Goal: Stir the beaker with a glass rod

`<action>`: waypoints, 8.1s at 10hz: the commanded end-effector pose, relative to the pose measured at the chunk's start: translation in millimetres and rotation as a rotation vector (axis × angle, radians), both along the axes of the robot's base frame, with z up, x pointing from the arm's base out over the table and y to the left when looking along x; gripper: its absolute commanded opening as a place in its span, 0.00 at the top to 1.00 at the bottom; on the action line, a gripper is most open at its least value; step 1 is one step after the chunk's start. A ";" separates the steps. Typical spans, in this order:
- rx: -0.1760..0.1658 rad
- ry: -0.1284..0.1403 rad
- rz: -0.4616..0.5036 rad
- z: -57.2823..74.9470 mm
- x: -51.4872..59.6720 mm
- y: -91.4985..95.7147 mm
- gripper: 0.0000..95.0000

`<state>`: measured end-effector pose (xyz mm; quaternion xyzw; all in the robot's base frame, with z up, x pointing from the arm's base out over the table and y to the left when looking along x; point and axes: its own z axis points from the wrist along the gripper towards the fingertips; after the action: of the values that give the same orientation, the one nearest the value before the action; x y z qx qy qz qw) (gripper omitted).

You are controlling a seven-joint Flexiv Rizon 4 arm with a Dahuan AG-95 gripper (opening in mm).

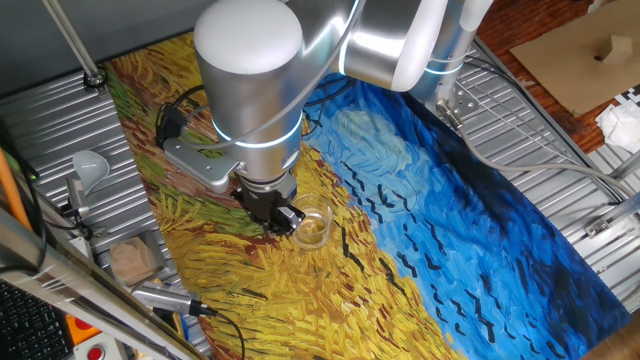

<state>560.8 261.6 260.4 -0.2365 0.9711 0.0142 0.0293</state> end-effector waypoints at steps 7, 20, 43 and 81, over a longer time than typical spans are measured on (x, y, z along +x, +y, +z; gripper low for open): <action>0.004 -0.004 -0.003 -1.3 0.0 2.3 1.00; 0.008 -0.005 0.001 -2.3 0.2 4.1 0.80; 0.006 -0.014 0.110 -9.9 4.9 -45.0 1.00; -0.016 -0.004 0.037 -77.7 -50.7 -27.2 1.00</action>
<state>510.7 234.9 182.5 -0.2547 0.9666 0.0065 0.0286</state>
